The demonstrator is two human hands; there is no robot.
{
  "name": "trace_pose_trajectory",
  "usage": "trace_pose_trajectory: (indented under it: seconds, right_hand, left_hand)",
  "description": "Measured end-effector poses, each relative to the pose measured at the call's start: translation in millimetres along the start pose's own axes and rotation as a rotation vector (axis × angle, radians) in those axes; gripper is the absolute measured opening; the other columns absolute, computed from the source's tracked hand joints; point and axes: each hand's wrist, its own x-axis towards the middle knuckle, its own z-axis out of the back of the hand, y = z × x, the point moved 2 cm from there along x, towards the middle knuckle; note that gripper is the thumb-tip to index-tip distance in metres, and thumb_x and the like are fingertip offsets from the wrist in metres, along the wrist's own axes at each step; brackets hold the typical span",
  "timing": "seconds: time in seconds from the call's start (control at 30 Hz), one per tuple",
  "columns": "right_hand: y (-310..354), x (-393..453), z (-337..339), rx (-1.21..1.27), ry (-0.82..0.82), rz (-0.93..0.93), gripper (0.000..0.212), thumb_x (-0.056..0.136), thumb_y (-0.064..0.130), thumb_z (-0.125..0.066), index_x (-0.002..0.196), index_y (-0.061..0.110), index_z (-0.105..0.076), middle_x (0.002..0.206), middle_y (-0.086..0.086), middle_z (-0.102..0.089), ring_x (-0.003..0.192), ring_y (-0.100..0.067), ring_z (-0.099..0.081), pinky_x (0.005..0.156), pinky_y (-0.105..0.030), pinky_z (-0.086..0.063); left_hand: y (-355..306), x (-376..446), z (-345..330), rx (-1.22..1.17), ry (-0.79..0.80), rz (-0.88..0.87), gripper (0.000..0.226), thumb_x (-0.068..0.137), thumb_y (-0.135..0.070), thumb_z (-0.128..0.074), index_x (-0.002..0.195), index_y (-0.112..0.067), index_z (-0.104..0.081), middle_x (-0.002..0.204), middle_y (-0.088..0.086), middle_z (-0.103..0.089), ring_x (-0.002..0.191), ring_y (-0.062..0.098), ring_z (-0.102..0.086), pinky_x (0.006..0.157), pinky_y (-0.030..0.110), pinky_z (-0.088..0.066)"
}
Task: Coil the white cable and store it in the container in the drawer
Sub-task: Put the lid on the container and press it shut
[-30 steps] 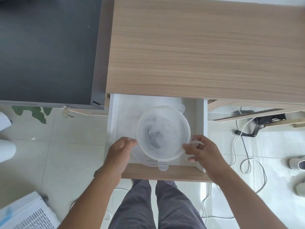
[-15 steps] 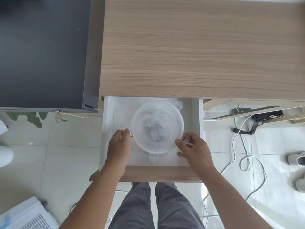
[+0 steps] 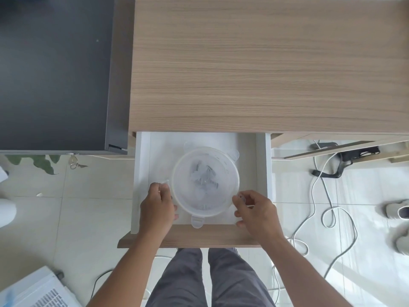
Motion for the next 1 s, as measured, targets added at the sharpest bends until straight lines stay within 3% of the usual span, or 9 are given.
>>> trace_pose_trajectory:
  seconds: [0.1, 0.17, 0.27, 0.37, 0.47, 0.6, 0.73, 0.9, 1.0]
  right_hand:
    - [2, 0, 2, -0.157, -0.039, 0.024, 0.019, 0.091, 0.04, -0.072, 0.108, 0.03, -0.07, 0.091, 0.013, -0.07, 0.077, -0.007, -0.071, 0.067, -0.035, -0.062]
    - [9, -1, 6, -0.352, -0.156, 0.151, 0.03, 0.092, 0.045, -0.069, 0.12, 0.032, -0.064, 0.105, 0.015, -0.066, 0.086, -0.003, -0.066, 0.068, -0.024, -0.049]
    - [25, -1, 7, -0.45, -0.257, 0.345, 0.031, 0.095, 0.044, -0.066, 0.124, 0.034, -0.064, 0.11, 0.015, -0.062, 0.089, -0.007, -0.063, 0.07, -0.028, -0.045]
    - [37, 13, -3, -0.339, -0.162, 0.24, 0.032, 0.094, 0.043, -0.066, 0.122, 0.029, -0.07, 0.106, 0.011, -0.072, 0.094, -0.011, -0.068, 0.081, -0.033, -0.055]
    - [39, 23, -10, -0.258, -0.117, 0.148, 0.025, 0.091, 0.042, -0.069, 0.113, 0.031, -0.075, 0.1, 0.014, -0.076, 0.095, -0.011, -0.07, 0.084, -0.032, -0.056]
    - [34, 29, -9, -0.195, -0.073, 0.104, 0.026, 0.088, 0.043, -0.072, 0.113, 0.038, -0.077, 0.092, 0.021, -0.076, 0.076, -0.013, -0.072, 0.07, -0.031, -0.062]
    - [33, 34, -10, -0.172, -0.04, 0.062, 0.046, 0.091, 0.04, -0.075, 0.134, 0.026, -0.067, 0.088, 0.011, -0.076, 0.073, -0.02, -0.072, 0.057, -0.037, -0.064]
    - [34, 27, -6, -0.36, -0.032, 0.132, 0.046, 0.098, 0.051, -0.061, 0.14, 0.032, -0.062, 0.082, 0.006, -0.077, 0.068, -0.024, -0.072, 0.074, -0.045, -0.062]
    - [34, 25, -9, -0.427, -0.012, 0.082, 0.041, 0.099, 0.051, -0.056, 0.136, 0.037, -0.064, 0.073, 0.004, -0.075, 0.066, -0.025, -0.071, 0.074, -0.044, -0.062]
  left_hand:
    - [0, 6, 3, 0.109, -0.021, -0.019, 0.033, 0.099, -0.047, -0.044, 0.118, -0.02, -0.048, 0.114, 0.003, -0.063, 0.092, 0.027, -0.069, 0.073, 0.045, -0.062]
    - [-3, 7, 6, 0.222, -0.088, -0.093, 0.042, 0.095, -0.05, -0.05, 0.125, -0.02, -0.044, 0.126, 0.002, -0.057, 0.104, 0.026, -0.063, 0.08, 0.04, -0.054]
    - [-9, 7, 9, 0.281, -0.129, -0.194, 0.06, 0.087, -0.061, -0.058, 0.132, -0.026, -0.04, 0.135, -0.005, -0.05, 0.114, 0.019, -0.058, 0.081, 0.04, -0.053]
    - [-10, 13, 6, 0.135, -0.018, -0.158, 0.069, 0.08, -0.058, -0.073, 0.133, -0.029, -0.041, 0.125, -0.01, -0.054, 0.104, 0.015, -0.059, 0.074, 0.027, -0.047]
    - [-8, 18, 2, -0.003, 0.037, -0.09, 0.058, 0.078, -0.048, -0.08, 0.125, -0.029, -0.053, 0.119, -0.009, -0.063, 0.096, 0.011, -0.063, 0.065, 0.016, -0.042]
    - [-3, 24, 1, -0.08, 0.039, -0.092, 0.04, 0.079, -0.041, -0.083, 0.114, -0.03, -0.066, 0.112, -0.008, -0.07, 0.095, 0.008, -0.067, 0.073, 0.024, -0.051]
    - [-3, 26, 0, -0.075, 0.008, -0.107, 0.034, 0.079, -0.039, -0.082, 0.109, -0.031, -0.07, 0.107, -0.009, -0.073, 0.092, 0.009, -0.07, 0.08, 0.032, -0.056]
    - [-6, 25, 3, -0.041, 0.008, -0.104, 0.035, 0.079, -0.041, -0.082, 0.109, -0.027, -0.07, 0.105, -0.009, -0.073, 0.093, 0.014, -0.071, 0.084, 0.04, -0.059]
    - [-9, 26, 5, 0.01, 0.03, -0.111, 0.032, 0.081, -0.04, -0.081, 0.107, -0.026, -0.069, 0.105, -0.007, -0.072, 0.088, 0.008, -0.069, 0.076, 0.031, -0.056]
